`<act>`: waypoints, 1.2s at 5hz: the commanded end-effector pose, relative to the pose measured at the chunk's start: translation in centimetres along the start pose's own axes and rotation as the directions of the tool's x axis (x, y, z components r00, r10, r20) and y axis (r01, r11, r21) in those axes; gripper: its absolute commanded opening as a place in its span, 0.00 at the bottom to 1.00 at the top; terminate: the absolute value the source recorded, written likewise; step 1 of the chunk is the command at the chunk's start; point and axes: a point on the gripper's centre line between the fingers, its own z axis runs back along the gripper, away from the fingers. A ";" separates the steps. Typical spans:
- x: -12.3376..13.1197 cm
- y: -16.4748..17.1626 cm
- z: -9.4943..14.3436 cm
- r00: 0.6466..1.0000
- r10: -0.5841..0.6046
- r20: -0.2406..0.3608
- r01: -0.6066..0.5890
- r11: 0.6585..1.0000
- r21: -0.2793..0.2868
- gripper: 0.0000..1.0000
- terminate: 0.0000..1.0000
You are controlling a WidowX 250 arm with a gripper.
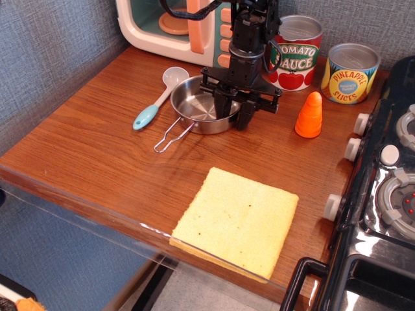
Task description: Pick up the pot and put it to the left of the spoon.
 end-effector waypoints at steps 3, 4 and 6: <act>0.2 -1.6 7.1 0.976 -0.054 0.210 0.070 0.995 -0.068 0.00 0.00; 0.6 0.6 9.8 0.963 -0.040 0.267 0.056 0.997 -0.053 0.00 0.00; 0.9 8.3 8.6 0.975 0.034 0.218 -0.031 0.999 -0.017 0.00 0.00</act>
